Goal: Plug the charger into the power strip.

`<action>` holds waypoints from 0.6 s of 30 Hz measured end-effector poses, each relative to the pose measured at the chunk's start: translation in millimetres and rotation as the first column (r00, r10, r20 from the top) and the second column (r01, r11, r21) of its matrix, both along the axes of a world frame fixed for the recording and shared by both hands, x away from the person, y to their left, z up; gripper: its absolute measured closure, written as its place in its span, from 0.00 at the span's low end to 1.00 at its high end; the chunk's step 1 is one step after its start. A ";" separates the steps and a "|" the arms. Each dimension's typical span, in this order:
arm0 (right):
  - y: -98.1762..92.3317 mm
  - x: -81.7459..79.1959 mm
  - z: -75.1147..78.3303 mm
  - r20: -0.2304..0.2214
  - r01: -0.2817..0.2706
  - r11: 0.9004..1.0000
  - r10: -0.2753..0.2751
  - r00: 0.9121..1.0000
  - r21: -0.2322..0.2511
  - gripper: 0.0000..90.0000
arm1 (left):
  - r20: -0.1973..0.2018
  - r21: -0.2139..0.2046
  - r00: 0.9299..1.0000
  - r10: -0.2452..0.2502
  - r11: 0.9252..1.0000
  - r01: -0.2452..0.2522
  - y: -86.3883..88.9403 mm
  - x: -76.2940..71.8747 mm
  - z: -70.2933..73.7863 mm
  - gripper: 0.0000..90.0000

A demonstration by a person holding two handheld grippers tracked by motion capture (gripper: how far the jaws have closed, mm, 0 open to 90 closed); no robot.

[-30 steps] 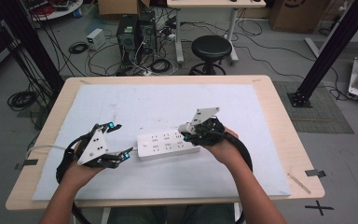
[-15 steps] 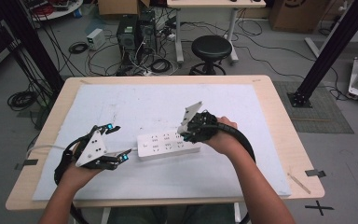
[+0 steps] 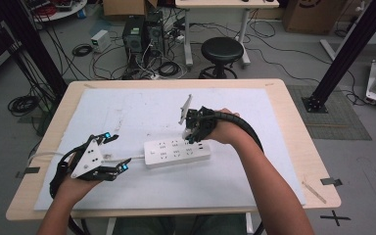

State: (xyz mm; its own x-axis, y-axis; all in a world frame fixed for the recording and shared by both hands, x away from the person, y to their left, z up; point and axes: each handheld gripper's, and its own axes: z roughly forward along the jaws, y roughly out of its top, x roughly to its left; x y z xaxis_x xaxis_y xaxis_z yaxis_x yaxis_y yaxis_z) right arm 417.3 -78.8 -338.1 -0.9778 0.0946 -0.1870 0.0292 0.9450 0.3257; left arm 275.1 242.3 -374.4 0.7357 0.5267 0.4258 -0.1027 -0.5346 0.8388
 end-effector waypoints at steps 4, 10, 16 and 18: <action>7.8 5.9 -1.0 -0.020 -0.031 0.999 0.030 0.999 -0.040 0.70 | -0.003 0.003 1.000 0.007 1.000 -0.007 3.4 -1.3 -1.4 0.25; 21.1 13.3 -5.3 -0.046 -0.105 0.986 0.100 0.994 -0.132 0.70 | -0.001 -0.005 1.000 0.021 1.000 -0.021 9.4 -2.8 -2.3 0.25; 29.6 20.0 -7.4 -0.086 -0.158 0.970 0.145 0.986 -0.184 0.70 | -0.003 -0.006 1.000 0.029 1.000 -0.029 13.5 -4.2 -3.2 0.25; 31.1 21.9 -7.2 -0.105 -0.168 0.969 0.151 0.983 -0.181 0.70 | -0.003 -0.006 0.999 0.032 0.999 -0.032 14.7 -4.3 -3.4 0.25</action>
